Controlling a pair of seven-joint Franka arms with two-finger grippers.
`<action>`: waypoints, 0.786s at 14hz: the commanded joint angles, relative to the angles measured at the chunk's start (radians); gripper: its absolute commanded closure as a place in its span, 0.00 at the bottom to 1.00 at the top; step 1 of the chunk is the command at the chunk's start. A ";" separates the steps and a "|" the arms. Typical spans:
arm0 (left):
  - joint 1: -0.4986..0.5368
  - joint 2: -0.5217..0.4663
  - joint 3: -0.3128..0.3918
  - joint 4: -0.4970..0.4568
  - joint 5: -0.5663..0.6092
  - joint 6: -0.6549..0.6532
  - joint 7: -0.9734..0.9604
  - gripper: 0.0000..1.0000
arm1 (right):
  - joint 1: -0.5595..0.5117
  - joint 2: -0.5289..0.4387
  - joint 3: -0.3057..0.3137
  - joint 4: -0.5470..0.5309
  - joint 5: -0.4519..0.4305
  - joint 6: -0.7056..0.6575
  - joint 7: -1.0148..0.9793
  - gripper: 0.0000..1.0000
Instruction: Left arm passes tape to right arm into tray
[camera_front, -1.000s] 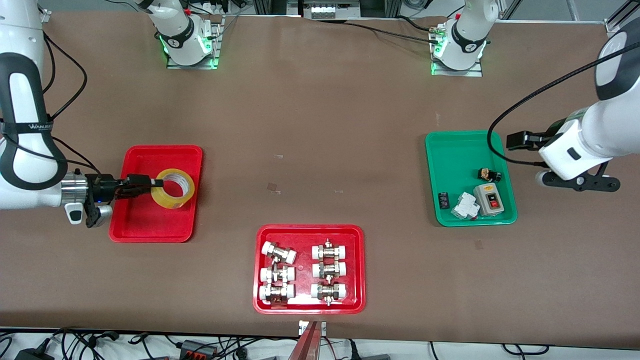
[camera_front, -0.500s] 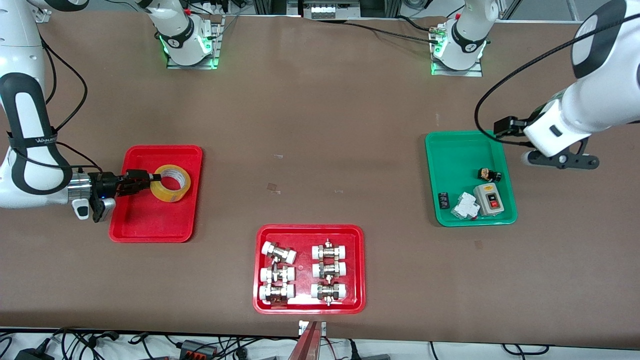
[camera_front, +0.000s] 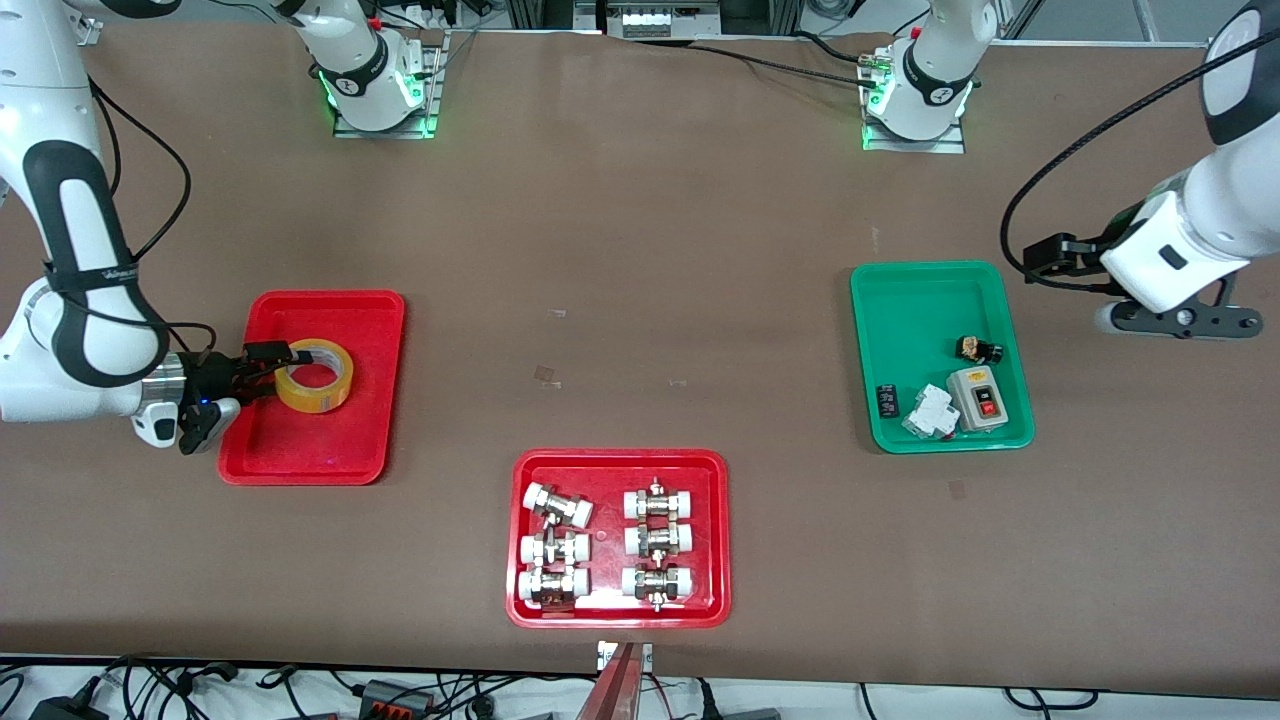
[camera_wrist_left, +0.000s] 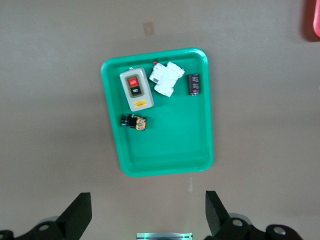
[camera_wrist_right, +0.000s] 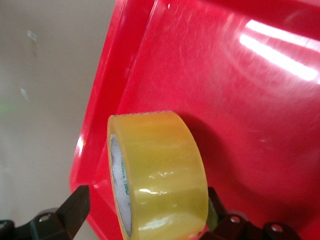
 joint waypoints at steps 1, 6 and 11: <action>-0.001 0.000 -0.029 0.037 0.006 -0.048 -0.023 0.00 | 0.030 -0.073 -0.002 -0.016 -0.078 0.046 -0.012 0.00; 0.011 0.003 -0.044 0.049 -0.015 -0.063 -0.029 0.00 | 0.059 -0.164 -0.003 -0.101 -0.118 0.183 -0.009 0.00; 0.011 0.003 -0.044 0.049 -0.011 -0.037 -0.025 0.00 | 0.141 -0.386 -0.003 -0.197 -0.205 0.197 0.240 0.00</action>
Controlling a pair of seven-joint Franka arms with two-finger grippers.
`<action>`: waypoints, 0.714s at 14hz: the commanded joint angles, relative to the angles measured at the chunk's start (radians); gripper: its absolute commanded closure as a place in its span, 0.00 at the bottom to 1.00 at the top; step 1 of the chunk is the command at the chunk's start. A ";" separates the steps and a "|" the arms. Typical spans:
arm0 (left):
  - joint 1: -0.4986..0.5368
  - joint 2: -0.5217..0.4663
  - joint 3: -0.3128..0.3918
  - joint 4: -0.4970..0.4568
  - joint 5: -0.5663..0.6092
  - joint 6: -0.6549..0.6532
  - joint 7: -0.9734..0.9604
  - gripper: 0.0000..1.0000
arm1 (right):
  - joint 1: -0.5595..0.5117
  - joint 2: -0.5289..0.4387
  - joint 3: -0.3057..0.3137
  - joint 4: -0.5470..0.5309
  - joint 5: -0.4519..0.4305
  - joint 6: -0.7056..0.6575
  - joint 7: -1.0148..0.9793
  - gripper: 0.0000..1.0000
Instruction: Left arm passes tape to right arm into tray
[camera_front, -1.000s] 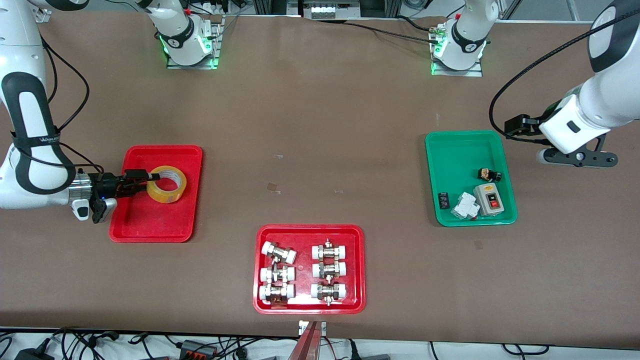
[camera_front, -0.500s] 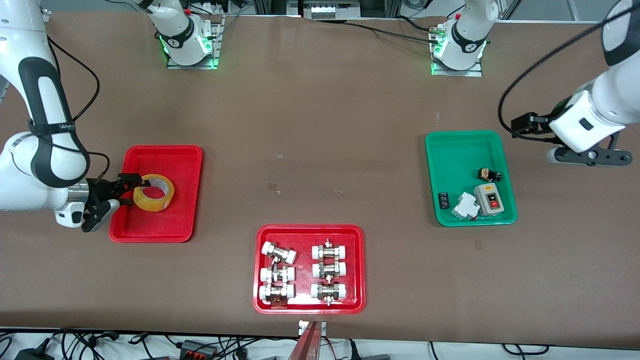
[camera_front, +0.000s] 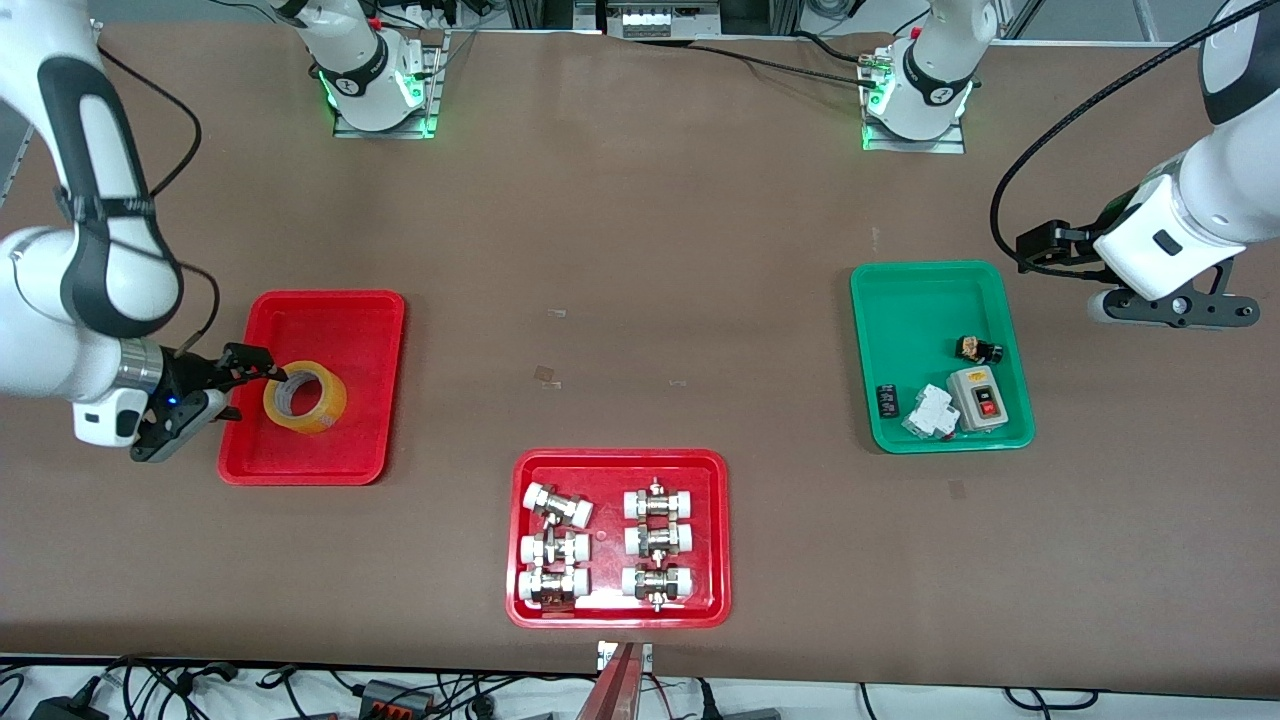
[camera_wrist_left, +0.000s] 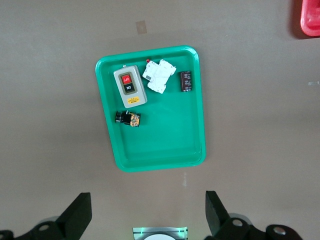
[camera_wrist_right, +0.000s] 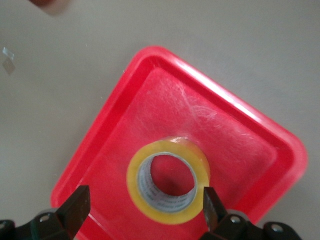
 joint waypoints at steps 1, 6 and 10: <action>0.007 0.003 -0.004 0.020 -0.006 0.024 0.003 0.00 | 0.070 -0.199 -0.005 -0.125 -0.068 0.011 0.202 0.00; 0.007 0.003 -0.002 0.020 -0.009 0.027 0.006 0.00 | 0.153 -0.400 0.006 -0.153 -0.177 -0.129 0.570 0.00; 0.008 0.003 -0.001 0.020 -0.010 0.027 0.009 0.00 | 0.182 -0.511 0.008 -0.155 -0.185 -0.238 0.724 0.00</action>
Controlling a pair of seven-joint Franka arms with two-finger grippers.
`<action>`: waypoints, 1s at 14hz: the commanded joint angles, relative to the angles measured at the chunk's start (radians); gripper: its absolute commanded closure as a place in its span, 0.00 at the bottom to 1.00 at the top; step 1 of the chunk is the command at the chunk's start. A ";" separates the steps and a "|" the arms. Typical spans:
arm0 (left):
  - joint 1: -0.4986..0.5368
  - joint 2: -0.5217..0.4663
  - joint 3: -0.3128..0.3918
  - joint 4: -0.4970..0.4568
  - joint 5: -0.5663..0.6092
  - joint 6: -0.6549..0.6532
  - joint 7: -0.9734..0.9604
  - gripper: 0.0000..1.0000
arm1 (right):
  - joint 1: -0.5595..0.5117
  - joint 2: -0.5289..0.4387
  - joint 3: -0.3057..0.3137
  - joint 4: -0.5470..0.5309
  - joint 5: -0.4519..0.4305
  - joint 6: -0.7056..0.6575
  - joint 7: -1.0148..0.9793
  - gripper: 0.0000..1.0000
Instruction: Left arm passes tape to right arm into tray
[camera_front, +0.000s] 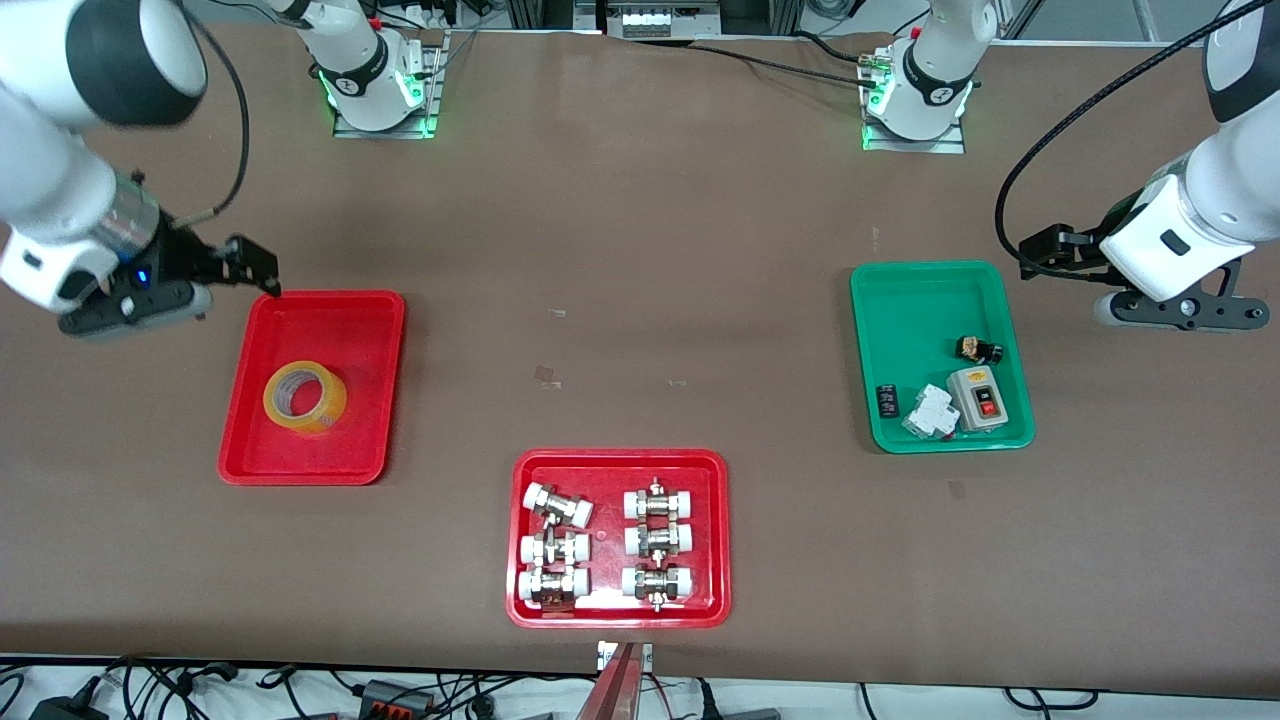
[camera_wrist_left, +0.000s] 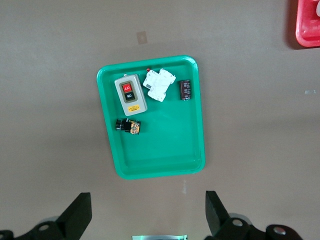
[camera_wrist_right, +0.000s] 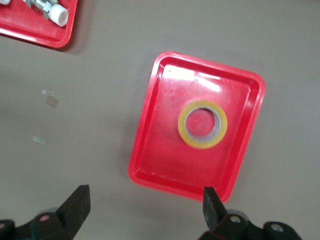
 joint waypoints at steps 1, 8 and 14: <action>0.005 0.003 -0.001 0.016 -0.007 -0.001 0.009 0.00 | 0.010 -0.073 -0.004 -0.037 -0.019 -0.032 0.073 0.00; 0.005 0.003 -0.001 0.016 -0.004 -0.001 0.010 0.00 | 0.008 0.005 -0.004 0.226 -0.061 -0.217 0.309 0.00; 0.005 0.003 -0.001 0.016 -0.004 -0.002 0.010 0.00 | 0.010 -0.009 -0.004 0.212 -0.052 -0.221 0.300 0.00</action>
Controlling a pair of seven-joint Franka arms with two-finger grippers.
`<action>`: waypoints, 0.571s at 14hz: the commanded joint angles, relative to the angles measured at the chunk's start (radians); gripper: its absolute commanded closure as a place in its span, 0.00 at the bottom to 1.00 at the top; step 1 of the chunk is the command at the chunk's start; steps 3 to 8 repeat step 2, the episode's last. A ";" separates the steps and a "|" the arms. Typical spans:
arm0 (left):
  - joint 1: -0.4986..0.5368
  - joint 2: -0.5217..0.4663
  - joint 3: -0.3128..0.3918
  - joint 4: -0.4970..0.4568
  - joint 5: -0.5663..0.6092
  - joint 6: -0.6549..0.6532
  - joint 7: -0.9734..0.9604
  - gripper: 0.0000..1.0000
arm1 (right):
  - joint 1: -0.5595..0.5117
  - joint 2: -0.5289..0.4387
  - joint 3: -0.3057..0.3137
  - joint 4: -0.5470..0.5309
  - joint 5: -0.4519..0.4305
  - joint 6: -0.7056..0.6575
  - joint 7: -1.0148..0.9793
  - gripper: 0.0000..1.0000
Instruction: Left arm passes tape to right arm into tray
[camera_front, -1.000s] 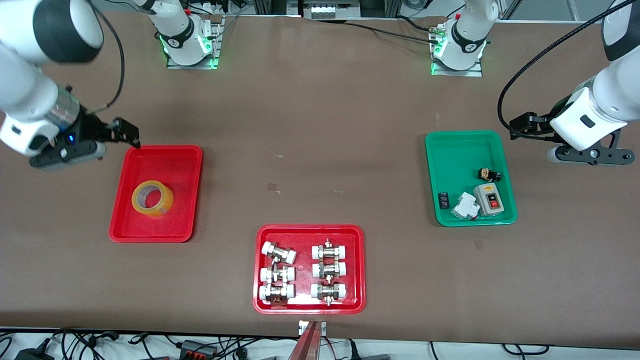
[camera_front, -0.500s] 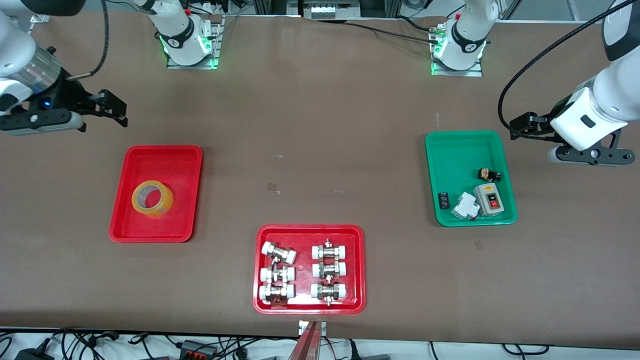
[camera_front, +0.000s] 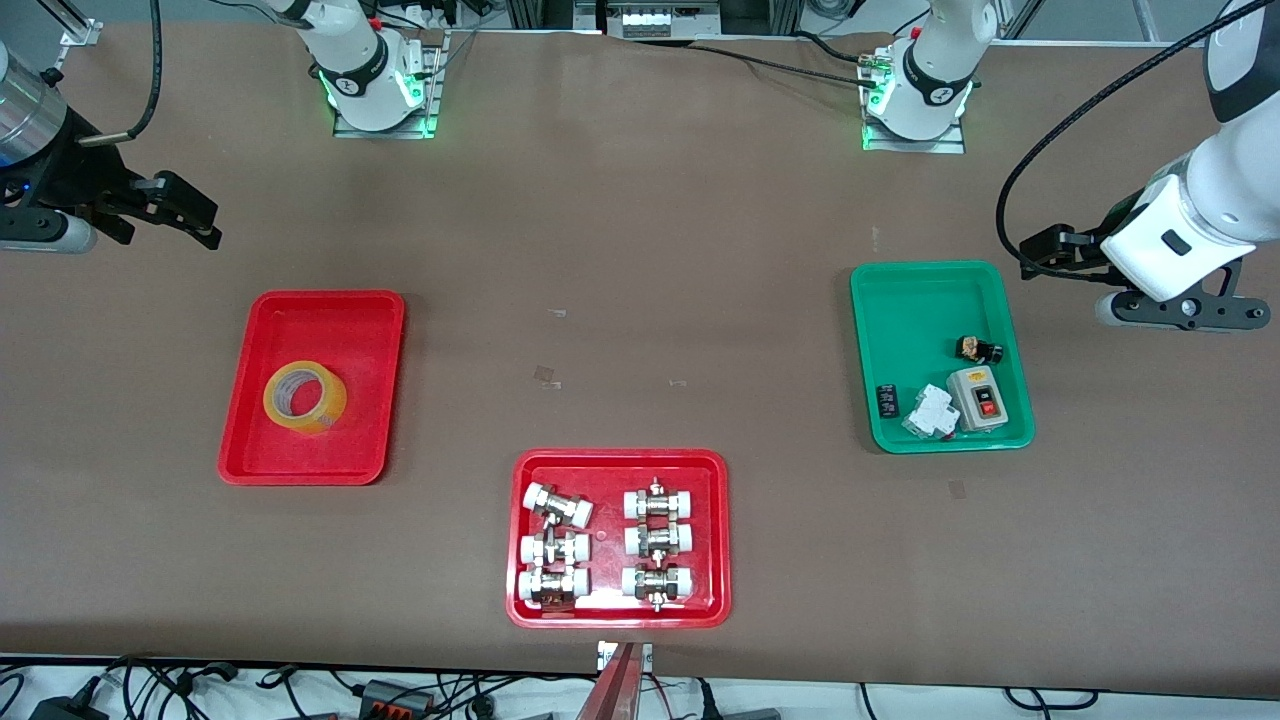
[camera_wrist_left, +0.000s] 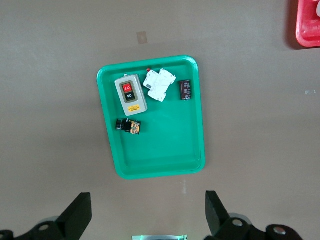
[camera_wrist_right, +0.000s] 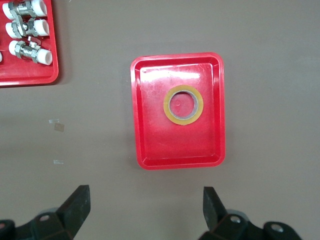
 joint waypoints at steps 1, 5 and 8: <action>0.005 0.003 -0.001 0.016 -0.004 -0.002 0.010 0.00 | 0.004 0.016 0.000 0.024 -0.008 -0.026 0.001 0.00; 0.005 0.003 -0.001 0.016 -0.004 -0.002 0.010 0.00 | 0.004 0.017 -0.001 0.027 -0.009 -0.026 0.012 0.00; 0.005 0.003 -0.001 0.016 -0.004 -0.002 0.010 0.00 | 0.004 0.017 -0.001 0.027 -0.009 -0.026 0.012 0.00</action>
